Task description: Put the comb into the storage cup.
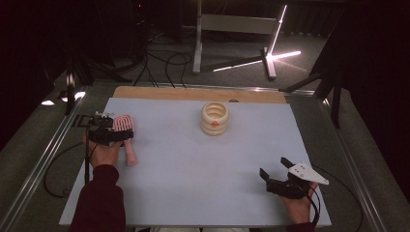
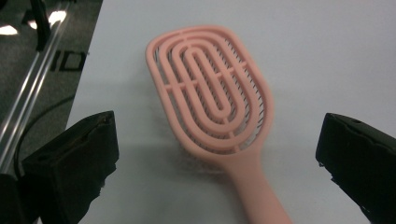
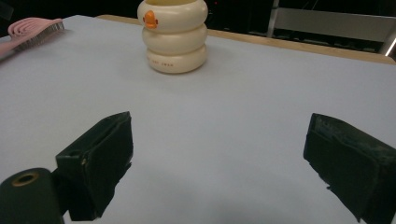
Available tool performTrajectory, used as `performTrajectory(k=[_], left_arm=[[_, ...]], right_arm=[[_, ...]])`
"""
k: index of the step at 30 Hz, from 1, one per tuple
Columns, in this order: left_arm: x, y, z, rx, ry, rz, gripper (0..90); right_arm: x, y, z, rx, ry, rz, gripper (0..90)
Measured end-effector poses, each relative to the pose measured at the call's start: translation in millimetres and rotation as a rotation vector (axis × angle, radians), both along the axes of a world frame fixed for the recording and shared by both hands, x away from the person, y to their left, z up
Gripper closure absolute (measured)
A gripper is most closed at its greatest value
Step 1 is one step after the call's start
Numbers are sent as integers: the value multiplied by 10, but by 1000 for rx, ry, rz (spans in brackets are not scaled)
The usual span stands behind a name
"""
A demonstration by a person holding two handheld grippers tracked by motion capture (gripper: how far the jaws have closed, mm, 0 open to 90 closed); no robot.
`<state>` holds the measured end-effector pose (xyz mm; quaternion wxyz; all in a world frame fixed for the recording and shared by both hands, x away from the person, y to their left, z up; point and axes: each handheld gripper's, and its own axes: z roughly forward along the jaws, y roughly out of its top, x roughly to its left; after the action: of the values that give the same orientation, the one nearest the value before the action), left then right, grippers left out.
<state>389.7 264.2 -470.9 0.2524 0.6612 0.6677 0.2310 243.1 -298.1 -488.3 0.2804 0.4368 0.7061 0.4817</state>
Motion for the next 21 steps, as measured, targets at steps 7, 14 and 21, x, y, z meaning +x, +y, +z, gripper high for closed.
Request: performTrajectory(k=[7, 14, 21], left_arm=[[51, 14, -39, -16, 70, 20, 0], [89, 22, -91, -30, 132, 21, 0], [129, -6, -139, -57, 173, 14, 0]], right_arm=[[0, 6, -2, -1, 2, 1, 86], [0, 2, -3, -2, 2, 2, 85], [1, 5, -6, -1, 7, 0, 85]])
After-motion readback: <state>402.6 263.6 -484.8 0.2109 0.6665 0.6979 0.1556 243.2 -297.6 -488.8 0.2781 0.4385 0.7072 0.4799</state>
